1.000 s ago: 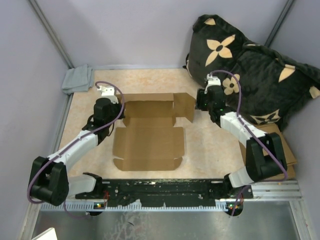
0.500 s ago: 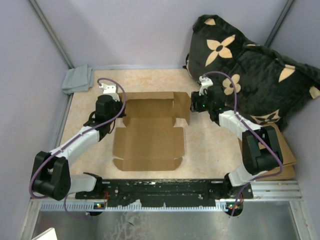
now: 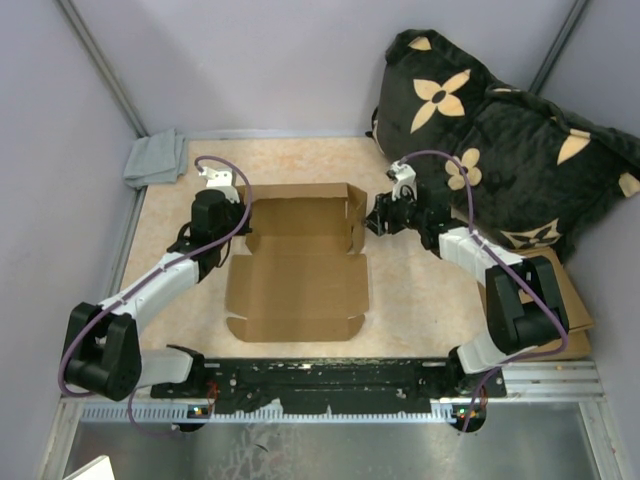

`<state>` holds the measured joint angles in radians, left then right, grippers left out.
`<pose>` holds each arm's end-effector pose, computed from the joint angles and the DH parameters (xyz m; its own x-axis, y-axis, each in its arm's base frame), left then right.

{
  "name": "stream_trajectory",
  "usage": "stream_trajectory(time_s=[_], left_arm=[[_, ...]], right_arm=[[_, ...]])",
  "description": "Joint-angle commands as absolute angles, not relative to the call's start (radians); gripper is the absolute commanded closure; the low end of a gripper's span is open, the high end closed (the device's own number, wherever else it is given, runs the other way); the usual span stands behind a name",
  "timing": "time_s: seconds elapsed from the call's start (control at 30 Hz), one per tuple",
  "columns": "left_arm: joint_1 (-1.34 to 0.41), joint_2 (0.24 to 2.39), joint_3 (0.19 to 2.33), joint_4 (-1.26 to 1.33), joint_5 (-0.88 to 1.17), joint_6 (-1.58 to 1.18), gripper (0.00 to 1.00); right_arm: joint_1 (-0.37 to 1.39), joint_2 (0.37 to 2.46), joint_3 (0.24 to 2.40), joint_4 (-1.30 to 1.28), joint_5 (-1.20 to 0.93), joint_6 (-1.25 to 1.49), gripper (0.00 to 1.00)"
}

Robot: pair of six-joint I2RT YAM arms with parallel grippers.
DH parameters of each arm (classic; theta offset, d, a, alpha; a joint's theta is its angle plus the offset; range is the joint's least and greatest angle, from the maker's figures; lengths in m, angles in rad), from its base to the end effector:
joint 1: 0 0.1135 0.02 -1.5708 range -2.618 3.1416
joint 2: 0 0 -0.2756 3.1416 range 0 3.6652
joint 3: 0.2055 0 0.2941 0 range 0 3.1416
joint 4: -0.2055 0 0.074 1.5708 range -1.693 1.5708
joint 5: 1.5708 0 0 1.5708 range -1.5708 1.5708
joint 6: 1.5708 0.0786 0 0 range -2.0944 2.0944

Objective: Fold the paper box

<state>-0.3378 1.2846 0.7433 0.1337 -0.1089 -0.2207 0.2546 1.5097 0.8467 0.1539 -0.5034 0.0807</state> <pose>0.3421 -0.1111 0.2207 -0.4164 -0.0844 -0.9052 0.1477 0.9762 -0.1589 0.3696 0.1354 0.1891 -0.5208 -0.0626 -0.8514 -0.5882 0.7491 0.3047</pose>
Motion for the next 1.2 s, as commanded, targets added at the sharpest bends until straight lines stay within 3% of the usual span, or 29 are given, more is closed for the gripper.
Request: stream_trajectory(time_s=[0.0,0.63,1.17], left_arm=[[-0.340,1.278,0.740,0.072,-0.072,-0.238,1.00],[-0.351,1.232,0.696,0.053,-0.077,-0.252,1.00],[-0.370,1.239,0.698,0.054,-0.084,-0.246,1.00]], right_arm=[[0.274,1.468,0.850,0.216,-0.566,0.073,0.46],[0.457,1.462,0.774,0.386,-0.412,0.048,0.43],[0.529,1.564,0.796,0.582,-0.251,0.006,0.49]])
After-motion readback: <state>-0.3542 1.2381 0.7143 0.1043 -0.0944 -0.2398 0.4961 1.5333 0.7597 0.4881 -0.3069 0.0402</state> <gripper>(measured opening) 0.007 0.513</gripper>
